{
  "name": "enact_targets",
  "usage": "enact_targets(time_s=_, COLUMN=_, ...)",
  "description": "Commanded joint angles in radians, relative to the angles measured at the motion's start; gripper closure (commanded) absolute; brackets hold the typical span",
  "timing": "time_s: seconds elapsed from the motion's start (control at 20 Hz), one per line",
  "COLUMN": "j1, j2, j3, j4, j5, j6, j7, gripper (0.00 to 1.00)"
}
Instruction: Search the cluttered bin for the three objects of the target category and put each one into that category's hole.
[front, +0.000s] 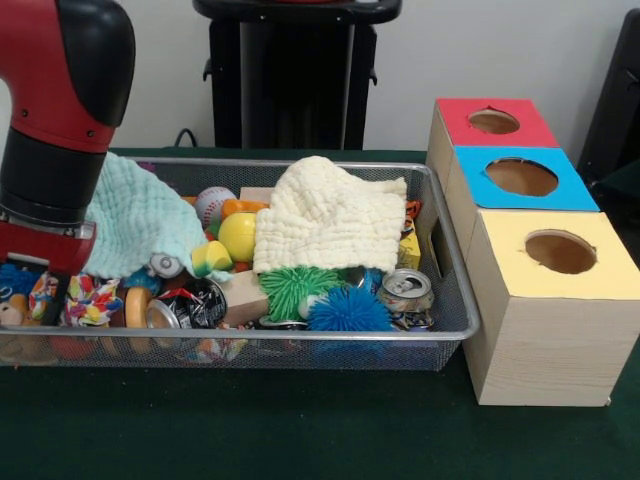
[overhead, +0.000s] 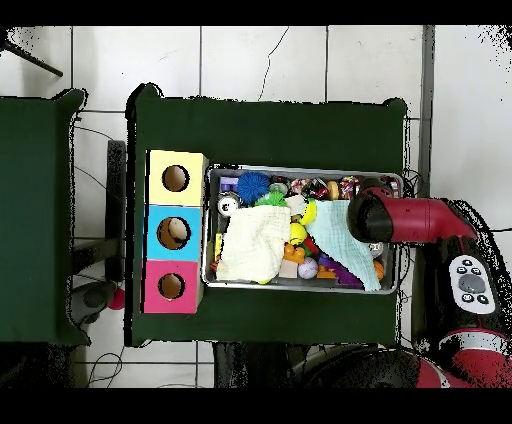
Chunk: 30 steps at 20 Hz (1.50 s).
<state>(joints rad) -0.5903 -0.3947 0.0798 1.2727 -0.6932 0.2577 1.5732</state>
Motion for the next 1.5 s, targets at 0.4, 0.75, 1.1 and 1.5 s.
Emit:
enact_targets(time_s=0.4, j1=-0.073, j2=0.071, j3=0.079, j4=0.006, j5=-0.034, j6=0.098, j7=-0.106, gripper=1.0)
enact_targets(time_s=0.75, j1=-0.086, j2=0.07, j3=0.102, j4=0.008, j5=-0.03, j6=0.124, j7=-0.125, gripper=1.0)
enact_targets(time_s=1.1, j1=-0.075, j2=0.073, j3=0.095, j4=0.009, j5=-0.01, j6=0.191, j7=-0.126, gripper=1.0)
enact_targets(time_s=1.5, j1=-0.075, j2=0.022, j3=0.104, j4=0.077, j5=0.033, j6=0.238, j7=-0.09, gripper=1.0)
